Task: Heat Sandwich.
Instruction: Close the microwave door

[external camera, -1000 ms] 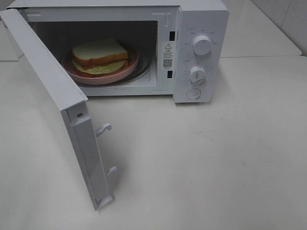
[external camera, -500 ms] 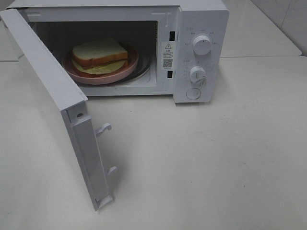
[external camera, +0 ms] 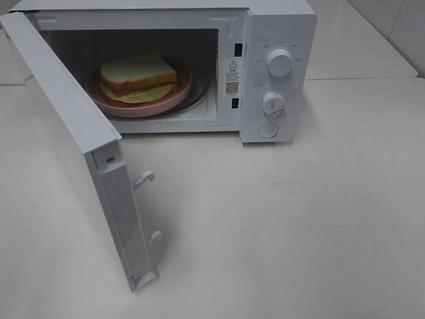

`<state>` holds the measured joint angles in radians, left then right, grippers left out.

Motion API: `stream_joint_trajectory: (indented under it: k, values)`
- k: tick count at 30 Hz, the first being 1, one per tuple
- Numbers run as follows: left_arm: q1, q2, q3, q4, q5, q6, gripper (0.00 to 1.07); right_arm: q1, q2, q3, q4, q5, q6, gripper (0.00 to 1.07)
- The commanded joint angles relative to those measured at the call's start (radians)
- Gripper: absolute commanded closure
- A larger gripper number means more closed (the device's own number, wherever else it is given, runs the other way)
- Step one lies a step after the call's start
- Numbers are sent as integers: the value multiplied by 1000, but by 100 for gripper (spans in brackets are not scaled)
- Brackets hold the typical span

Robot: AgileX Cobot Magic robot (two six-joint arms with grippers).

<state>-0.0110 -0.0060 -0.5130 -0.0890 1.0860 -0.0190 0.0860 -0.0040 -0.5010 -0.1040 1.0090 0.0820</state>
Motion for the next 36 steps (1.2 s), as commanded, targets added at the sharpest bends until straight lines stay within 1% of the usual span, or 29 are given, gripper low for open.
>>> stream_joint_trajectory:
  k: [1,17,21,23,27,29,30,32,33,34,36]
  values:
    - [-6,-15,-1,-9,-14,2,7,-1,-28,2,0,-15,-7,32]
    - [-6,-11,-6,-9,-21,-1,7,-1,-28,2,0,-15,-7,32]
    - [-6,31,-38,-4,-55,-1,8,-1,-28,2,0,-15,-7,32]
    - [-6,74,-39,10,-103,-1,8,-1,-28,2,0,-15,-7,32]
    - [-6,129,-39,16,-140,-1,10,-1,-28,2,0,-15,-7,32]
    - [-6,190,-35,17,-175,-1,16,-1,-28,2,1,-15,-10,32]
    - [-6,190,-35,17,-175,-1,16,-1,-28,2,1,-15,-10,32]
    - [-6,237,-35,17,-194,-1,22,-1,-28,2,2,-15,-10,32]
    - [-6,285,-35,17,-219,-1,32,-1,-28,2,2,-15,-10,32]
    - [-6,285,-35,17,-219,-1,32,-1,-28,2,2,-15,-10,32]
    - [-6,328,-35,17,-242,-1,45,-1,-28,2,2,-15,-10,32]
